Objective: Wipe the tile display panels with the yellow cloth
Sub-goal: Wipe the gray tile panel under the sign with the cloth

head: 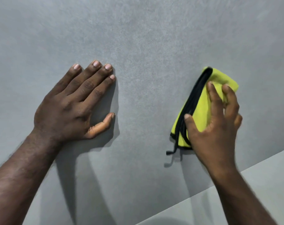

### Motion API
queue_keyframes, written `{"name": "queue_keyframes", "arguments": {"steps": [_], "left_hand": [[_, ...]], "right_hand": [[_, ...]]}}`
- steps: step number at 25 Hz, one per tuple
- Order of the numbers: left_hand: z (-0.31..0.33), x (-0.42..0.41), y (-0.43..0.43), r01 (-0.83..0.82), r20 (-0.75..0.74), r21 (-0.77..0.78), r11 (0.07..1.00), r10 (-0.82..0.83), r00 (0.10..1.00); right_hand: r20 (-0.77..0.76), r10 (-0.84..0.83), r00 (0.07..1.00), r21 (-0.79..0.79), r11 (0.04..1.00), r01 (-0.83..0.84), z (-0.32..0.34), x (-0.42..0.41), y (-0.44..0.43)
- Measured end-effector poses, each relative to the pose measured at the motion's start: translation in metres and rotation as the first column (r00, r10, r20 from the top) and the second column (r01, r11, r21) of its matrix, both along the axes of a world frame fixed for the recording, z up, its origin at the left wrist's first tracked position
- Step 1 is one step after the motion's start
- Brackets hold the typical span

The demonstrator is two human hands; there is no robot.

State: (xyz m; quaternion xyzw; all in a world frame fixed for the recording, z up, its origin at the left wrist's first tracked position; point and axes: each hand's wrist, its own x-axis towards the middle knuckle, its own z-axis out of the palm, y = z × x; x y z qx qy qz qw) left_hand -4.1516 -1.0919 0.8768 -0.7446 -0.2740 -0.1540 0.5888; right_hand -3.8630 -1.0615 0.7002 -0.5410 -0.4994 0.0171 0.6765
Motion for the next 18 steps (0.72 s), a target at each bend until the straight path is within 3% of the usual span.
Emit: {"name": "queue_keyframes", "arguments": {"steps": [4,8,14,16,18], "left_hand": [[-0.001,0.001,0.0,-0.001,-0.002,-0.013,1.0,0.001,1.0],[-0.003,0.002,-0.001,-0.005,0.011,0.002,1.0,0.005,1.0],[-0.003,0.002,0.0,-0.007,0.023,0.001,1.0,0.007,1.0],[-0.003,0.002,0.0,-0.008,0.026,0.0,1.0,0.008,1.0],[-0.003,0.003,-0.001,-0.011,0.028,0.003,1.0,0.01,1.0]], "right_hand": [[-0.004,0.105,0.994,-0.043,0.993,-0.106,-0.035,-0.045,-0.027],[0.148,0.116,0.982,0.075,0.989,-0.128,0.007,-0.034,-0.015],[-0.042,0.066,0.997,0.023,0.998,-0.065,-0.021,-0.029,-0.015],[0.032,0.144,0.989,0.002,0.99,-0.144,-0.028,-0.058,-0.03],[0.222,0.231,0.947,0.037,0.969,-0.245,-0.012,-0.069,-0.033]]}}
